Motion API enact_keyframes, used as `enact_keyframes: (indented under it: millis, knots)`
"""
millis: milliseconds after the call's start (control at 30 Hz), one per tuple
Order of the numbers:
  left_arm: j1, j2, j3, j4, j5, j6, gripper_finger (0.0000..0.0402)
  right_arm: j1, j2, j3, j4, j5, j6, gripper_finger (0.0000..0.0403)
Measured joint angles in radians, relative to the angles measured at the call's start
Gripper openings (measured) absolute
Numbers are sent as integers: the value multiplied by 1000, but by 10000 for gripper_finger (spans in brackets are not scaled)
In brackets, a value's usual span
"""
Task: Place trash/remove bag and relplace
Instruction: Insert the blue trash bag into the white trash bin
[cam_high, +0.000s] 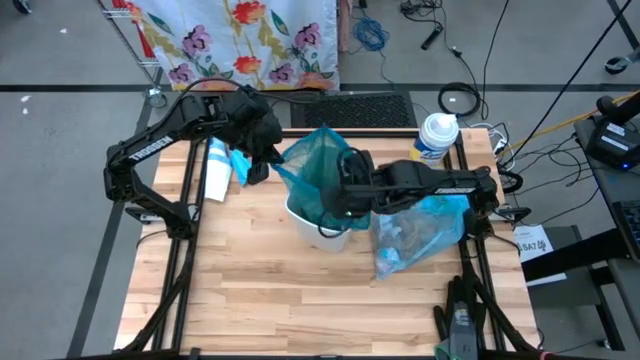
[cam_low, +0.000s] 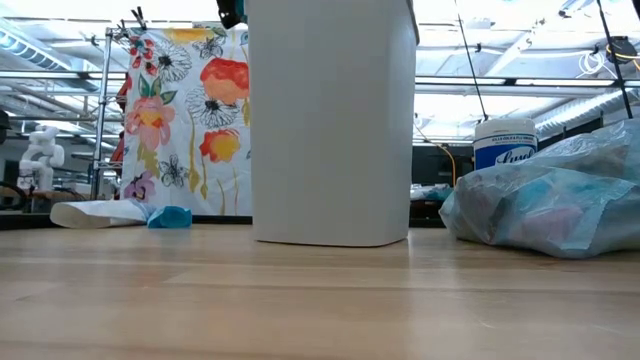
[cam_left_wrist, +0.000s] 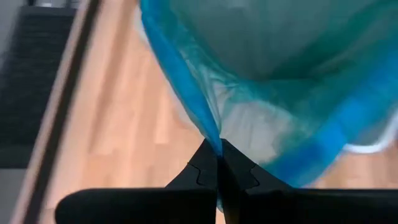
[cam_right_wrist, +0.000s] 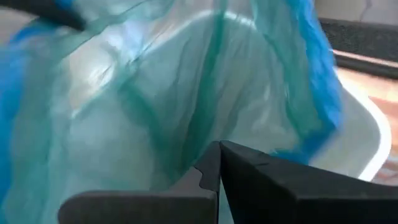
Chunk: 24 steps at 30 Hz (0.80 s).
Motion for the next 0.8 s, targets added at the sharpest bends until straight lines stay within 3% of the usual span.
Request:
enact_keyframes:
  millis: [333,500,800]
  knots:
    - [37,0,0,-12,-29,24,0,70,-15,5,-11,83,35,0]
    - [37,0,0,1,39,28,0,69,-40,5,-11,161,-46,0]
    - [32,0,0,42,99,-16,0,20,-136,-32,-11,174,-239,0]
